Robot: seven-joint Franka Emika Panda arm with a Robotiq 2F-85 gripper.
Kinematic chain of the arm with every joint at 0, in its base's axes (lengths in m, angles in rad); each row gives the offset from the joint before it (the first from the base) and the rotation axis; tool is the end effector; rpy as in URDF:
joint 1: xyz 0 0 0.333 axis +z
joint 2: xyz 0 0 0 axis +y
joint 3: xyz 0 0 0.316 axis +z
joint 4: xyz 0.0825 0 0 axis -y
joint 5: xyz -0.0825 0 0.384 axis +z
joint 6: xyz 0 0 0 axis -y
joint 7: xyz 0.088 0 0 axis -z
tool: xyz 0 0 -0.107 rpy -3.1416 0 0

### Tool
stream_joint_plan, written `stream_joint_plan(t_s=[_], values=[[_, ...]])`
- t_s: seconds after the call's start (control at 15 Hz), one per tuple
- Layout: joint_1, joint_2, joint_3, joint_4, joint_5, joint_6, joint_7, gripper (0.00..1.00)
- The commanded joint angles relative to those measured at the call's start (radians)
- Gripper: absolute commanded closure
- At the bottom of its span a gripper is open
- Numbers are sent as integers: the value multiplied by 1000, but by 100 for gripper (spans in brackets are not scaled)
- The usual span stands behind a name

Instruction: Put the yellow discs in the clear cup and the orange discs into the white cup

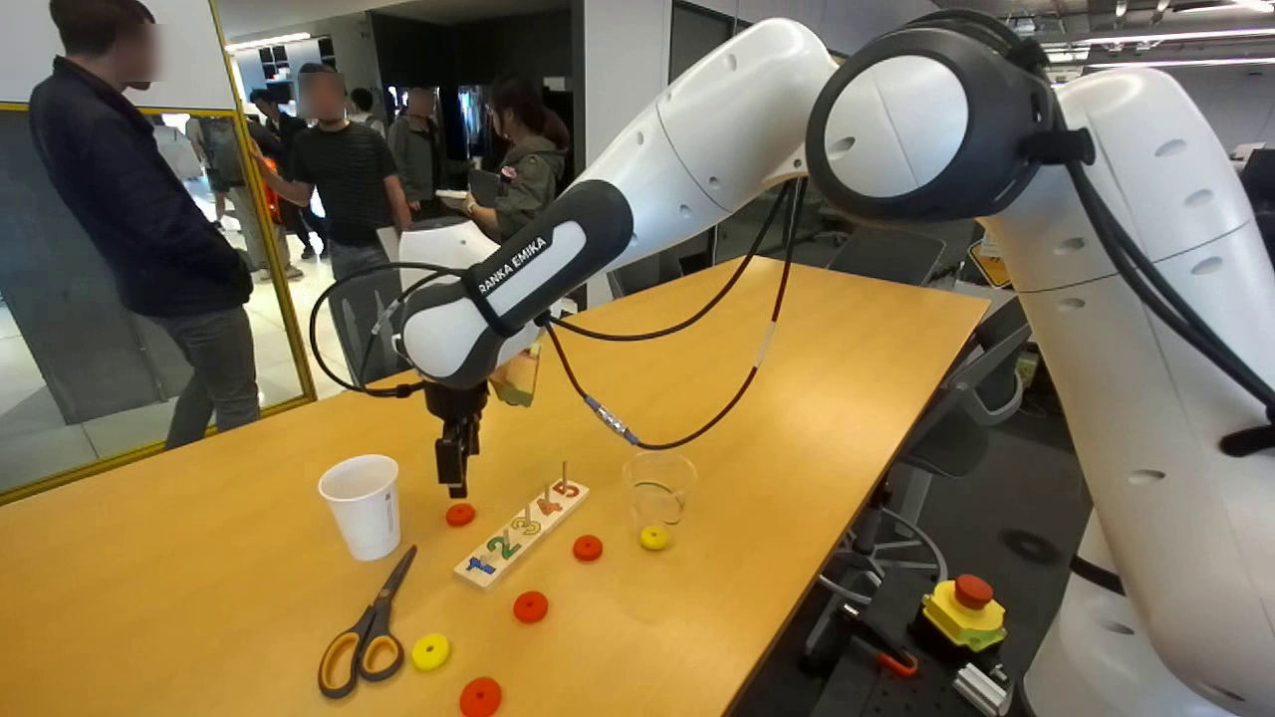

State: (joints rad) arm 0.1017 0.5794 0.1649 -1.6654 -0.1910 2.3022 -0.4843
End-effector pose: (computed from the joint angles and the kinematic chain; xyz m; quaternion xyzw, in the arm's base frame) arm 0.6682 0.1644 0.2797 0.9113 0.4094 0.0307 0.0321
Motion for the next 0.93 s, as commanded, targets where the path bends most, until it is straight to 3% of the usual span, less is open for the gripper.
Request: stream_joint_plan(t_s=[0.0,0.87], values=[[-8,9,7,-15,15,48,5,0],[12,50,13,-20,2,66,20,0]])
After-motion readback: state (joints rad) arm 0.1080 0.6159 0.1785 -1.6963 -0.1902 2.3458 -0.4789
